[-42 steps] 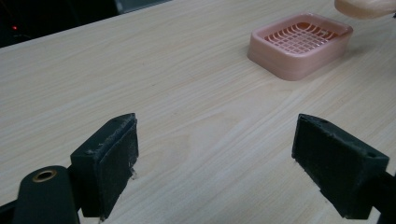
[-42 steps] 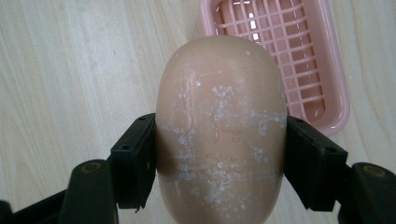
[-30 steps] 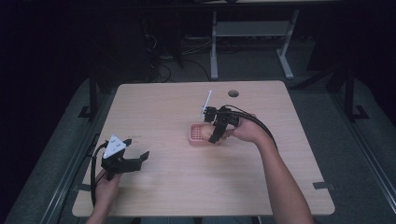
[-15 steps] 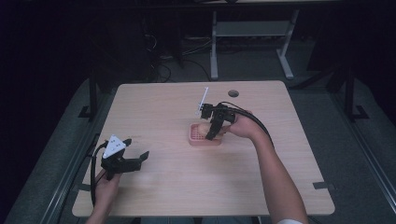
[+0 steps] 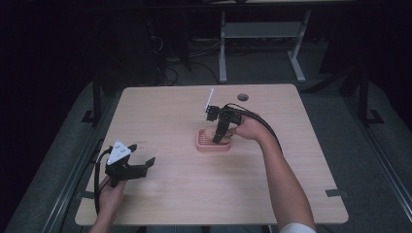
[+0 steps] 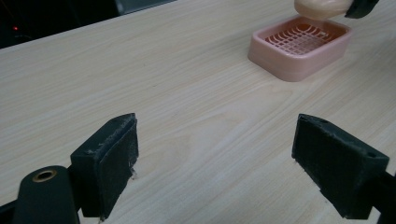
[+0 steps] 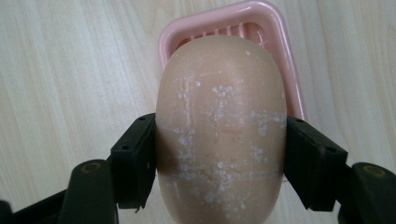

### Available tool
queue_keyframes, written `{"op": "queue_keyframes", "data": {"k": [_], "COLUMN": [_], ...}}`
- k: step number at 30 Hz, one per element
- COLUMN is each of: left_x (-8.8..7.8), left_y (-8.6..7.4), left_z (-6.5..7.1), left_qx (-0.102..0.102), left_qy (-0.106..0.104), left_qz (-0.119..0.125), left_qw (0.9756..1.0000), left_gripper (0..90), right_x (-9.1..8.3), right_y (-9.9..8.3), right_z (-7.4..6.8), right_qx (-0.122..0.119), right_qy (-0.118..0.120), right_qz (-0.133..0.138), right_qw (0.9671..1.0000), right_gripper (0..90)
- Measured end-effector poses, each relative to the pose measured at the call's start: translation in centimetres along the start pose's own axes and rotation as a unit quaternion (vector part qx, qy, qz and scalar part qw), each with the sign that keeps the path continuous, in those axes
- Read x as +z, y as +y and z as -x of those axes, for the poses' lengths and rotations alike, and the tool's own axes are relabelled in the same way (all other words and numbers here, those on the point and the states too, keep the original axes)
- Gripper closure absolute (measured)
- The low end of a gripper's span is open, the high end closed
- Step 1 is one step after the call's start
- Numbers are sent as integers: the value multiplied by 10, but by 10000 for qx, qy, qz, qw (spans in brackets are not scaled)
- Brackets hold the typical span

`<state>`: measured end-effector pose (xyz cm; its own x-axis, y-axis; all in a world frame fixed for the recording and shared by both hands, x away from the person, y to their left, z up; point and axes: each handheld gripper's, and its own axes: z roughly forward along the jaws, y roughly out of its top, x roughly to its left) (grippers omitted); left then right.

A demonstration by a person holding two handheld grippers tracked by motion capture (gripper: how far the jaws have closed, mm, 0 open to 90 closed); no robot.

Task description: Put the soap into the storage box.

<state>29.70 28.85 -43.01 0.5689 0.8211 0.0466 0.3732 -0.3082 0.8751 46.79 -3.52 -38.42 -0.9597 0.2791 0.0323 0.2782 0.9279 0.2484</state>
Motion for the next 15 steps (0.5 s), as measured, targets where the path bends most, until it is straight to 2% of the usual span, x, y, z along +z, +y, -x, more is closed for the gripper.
{"op": "queue_keyframes", "data": {"k": [8, 15], "left_x": [0, 0], "left_y": [0, 0], "left_z": [0, 0], "left_qx": [6, -9], "left_qy": [-5, -2], "left_qz": [0, 11], "left_qw": [10000, 10000], "left_gripper": [143, 143], "right_x": [8, 21], "right_y": [13, 15], "right_z": [3, 8], "right_qx": [-48, 15], "right_qy": [46, 131], "right_qz": [-87, -169], "right_qw": [9999, 9998], "right_gripper": [315, 315]}}
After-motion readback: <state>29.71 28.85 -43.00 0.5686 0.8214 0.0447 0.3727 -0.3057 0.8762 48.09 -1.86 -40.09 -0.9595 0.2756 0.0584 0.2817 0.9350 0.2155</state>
